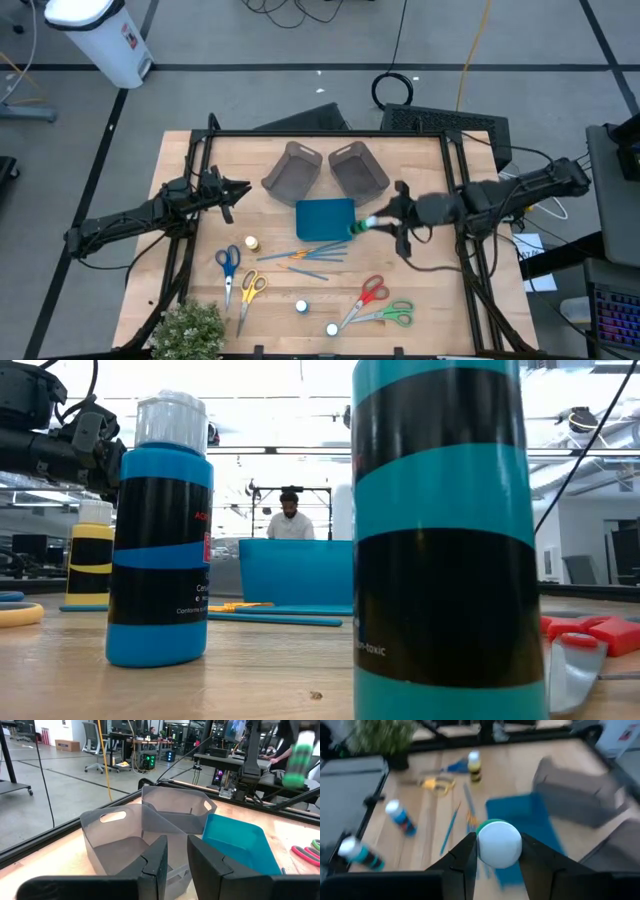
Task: Pick & Place Paint Supplies
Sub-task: Put the green paint bottle into the right black bin
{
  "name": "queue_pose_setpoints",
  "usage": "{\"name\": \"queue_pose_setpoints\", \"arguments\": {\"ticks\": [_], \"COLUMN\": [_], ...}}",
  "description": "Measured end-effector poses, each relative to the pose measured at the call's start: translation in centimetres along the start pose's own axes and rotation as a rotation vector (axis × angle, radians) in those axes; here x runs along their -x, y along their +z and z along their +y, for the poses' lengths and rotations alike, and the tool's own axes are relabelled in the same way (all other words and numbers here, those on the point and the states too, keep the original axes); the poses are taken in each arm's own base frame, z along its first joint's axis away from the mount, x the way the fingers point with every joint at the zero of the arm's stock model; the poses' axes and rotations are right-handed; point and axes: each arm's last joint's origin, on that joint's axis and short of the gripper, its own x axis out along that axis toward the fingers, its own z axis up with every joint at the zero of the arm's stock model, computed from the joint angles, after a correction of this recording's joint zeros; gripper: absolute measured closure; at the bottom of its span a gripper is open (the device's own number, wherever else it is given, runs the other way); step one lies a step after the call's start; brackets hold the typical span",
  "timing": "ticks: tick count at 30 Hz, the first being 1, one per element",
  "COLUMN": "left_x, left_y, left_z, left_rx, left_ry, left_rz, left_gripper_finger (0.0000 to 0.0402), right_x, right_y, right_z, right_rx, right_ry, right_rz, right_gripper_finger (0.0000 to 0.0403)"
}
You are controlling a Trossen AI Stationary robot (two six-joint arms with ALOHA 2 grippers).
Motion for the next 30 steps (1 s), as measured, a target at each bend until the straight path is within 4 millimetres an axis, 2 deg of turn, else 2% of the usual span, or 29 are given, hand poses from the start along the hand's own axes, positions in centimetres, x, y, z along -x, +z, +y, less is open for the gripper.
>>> {"name": "queue_pose_setpoints", "arguments": {"ticks": [4, 8, 11, 14, 19, 23, 26, 30], "left_x": [0.0, 0.0, 0.0, 0.0, 0.0, 0.0, 0.0, 0.0], "left_y": [0.0, 0.0, 0.0, 0.0, 0.0, 0.0, 0.0, 0.0], "left_z": [0.0, 0.0, 0.0, 0.0, 0.0, 0.0, 0.0, 0.0], "left_rx": [0.0, 0.0, 0.0, 0.0, 0.0, 0.0, 0.0, 0.0], "left_ry": [0.0, 0.0, 0.0, 0.0, 0.0, 0.0, 0.0, 0.0], "left_rz": [0.0, 0.0, 0.0, 0.0, 0.0, 0.0, 0.0, 0.0], "left_gripper_finger": [0.0321, 0.0321, 0.0321, 0.0321, 0.0321, 0.0321, 0.0321, 0.0321], "right_x": [-0.2, -1.3, -2.6, -4.1, -6.4, -8.6, -10.5, -12.7], "right_y": [3.9, 7.2, 8.9, 9.7, 8.7, 6.5, 5.0, 3.6], "right_z": [-1.7, -4.5, -7.2, -10.6, -16.6, -20.4, -22.0, -22.8], "right_rx": [-0.029, -0.039, -0.038, -0.059, -0.13, -0.171, -0.161, -0.107], "right_ry": [-0.002, -0.065, -0.124, -0.182, -0.205, -0.228, -0.229, -0.203], "right_rz": [0.003, 0.084, 0.158, 0.225, 0.306, 0.398, 0.451, 0.502], "right_gripper_finger": [0.0297, 0.0297, 0.0297, 0.0297, 0.0297, 0.0297, 0.0297, 0.0297]}}
